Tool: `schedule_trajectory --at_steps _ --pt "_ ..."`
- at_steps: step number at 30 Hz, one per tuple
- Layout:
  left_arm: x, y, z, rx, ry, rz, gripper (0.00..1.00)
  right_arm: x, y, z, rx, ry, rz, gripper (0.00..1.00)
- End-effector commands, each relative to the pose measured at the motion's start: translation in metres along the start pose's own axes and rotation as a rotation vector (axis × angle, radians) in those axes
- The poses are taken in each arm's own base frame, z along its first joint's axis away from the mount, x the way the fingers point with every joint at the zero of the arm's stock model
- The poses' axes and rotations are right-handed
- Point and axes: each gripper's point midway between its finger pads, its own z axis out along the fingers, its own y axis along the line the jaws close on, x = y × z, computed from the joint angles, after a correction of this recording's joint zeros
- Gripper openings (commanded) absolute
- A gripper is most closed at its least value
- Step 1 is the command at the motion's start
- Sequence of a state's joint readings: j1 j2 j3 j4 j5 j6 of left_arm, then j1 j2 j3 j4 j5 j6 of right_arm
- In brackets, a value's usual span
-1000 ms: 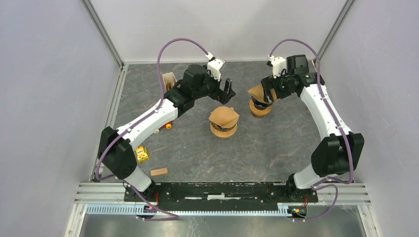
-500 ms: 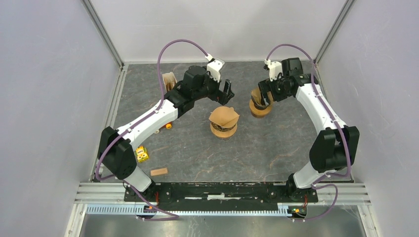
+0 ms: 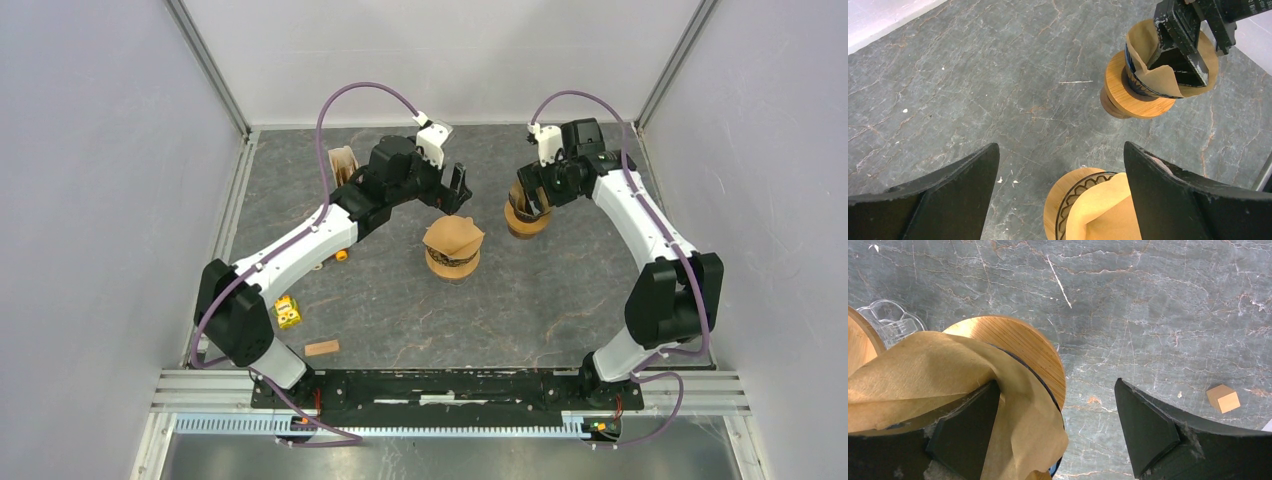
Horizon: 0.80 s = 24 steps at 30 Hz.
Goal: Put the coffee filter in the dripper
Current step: Adjust the coffee filter in the coffee dripper.
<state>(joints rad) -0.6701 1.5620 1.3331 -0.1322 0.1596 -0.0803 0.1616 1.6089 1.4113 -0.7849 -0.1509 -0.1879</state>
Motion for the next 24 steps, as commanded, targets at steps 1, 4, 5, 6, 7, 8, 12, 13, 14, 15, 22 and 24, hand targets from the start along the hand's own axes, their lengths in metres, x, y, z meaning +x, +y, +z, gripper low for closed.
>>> schedule_trajectory --at_steps 1,4,5,6,7,8,12,13,14,15,22,24 --pt "-0.022 -0.004 -0.013 0.0 -0.072 0.049 1.0 -0.022 -0.005 -0.007 0.021 -0.053 -0.023 0.92" --pt "-0.021 -0.002 -0.014 -0.005 -0.071 0.057 1.0 -0.032 -0.005 -0.016 0.018 -0.083 -0.029 0.93" --pt "-0.02 -0.002 -0.014 -0.006 -0.069 0.06 1.0 -0.035 -0.005 -0.019 0.018 -0.091 -0.031 0.93" --pt "-0.02 -0.002 -0.015 -0.007 -0.069 0.063 1.0 -0.038 -0.005 -0.022 0.019 -0.101 -0.032 0.93" --pt "-0.02 -0.002 -0.015 -0.01 -0.069 0.066 1.0 -0.04 -0.005 -0.024 0.02 -0.11 -0.034 0.93" --pt "-0.02 -0.001 -0.015 -0.012 -0.069 0.068 1.0 -0.042 -0.005 -0.027 0.02 -0.116 -0.036 0.93" --pt "-0.02 0.0 -0.016 -0.018 -0.071 0.075 1.0 -0.046 -0.008 -0.034 0.021 -0.133 -0.038 0.93" --pt "-0.021 0.0 -0.016 -0.019 -0.074 0.076 1.0 -0.046 -0.008 -0.035 0.021 -0.137 -0.038 0.93" --pt "-0.021 0.001 -0.016 -0.022 -0.071 0.077 1.0 -0.047 -0.008 -0.036 0.017 -0.14 -0.039 0.93" --pt "-0.021 0.001 -0.016 -0.023 -0.072 0.078 1.0 -0.047 -0.008 -0.037 0.017 -0.142 -0.039 0.93" --pt "-0.022 0.003 -0.018 -0.032 -0.073 0.089 1.0 -0.051 -0.01 -0.05 0.02 -0.172 -0.047 0.93" --pt "-0.021 0.003 -0.018 -0.035 -0.072 0.09 1.0 -0.052 -0.008 -0.052 0.012 -0.181 -0.052 0.93"
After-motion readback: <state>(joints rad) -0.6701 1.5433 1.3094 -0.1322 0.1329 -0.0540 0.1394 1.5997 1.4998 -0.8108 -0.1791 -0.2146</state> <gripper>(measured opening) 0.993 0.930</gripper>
